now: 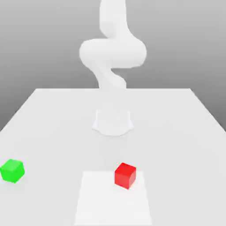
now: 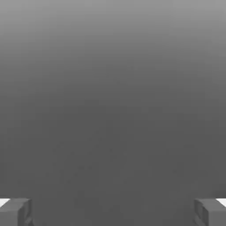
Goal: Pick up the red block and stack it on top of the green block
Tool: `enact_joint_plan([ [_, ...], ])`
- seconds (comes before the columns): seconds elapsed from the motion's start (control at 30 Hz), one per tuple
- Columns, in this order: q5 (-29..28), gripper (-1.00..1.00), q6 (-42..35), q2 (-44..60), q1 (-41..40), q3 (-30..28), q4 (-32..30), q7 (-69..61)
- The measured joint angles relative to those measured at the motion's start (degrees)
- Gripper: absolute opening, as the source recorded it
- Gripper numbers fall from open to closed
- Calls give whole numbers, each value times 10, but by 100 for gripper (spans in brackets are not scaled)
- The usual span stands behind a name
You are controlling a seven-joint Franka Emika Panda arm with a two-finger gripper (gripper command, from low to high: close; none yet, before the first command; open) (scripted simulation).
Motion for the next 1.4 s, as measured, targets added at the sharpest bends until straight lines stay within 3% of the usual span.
enact_joint_plan([
  [0.37,-7,0,147,208,-48,83,-175,188],
  [0.57,19,0,249,353,-52,107,-280,286],
  [0.8,-54,0,348,478,-47,85,-282,362],
  [0.9,-94,0,387,524,-15,43,-277,391],
  [0.93,-102,-100,397,535,-6,32,-276,396],
  [1.17,-104,-100,398,536,-5,30,-275,398],
  [1.4,-13,-100,318,440,-24,75,-288,334],
])
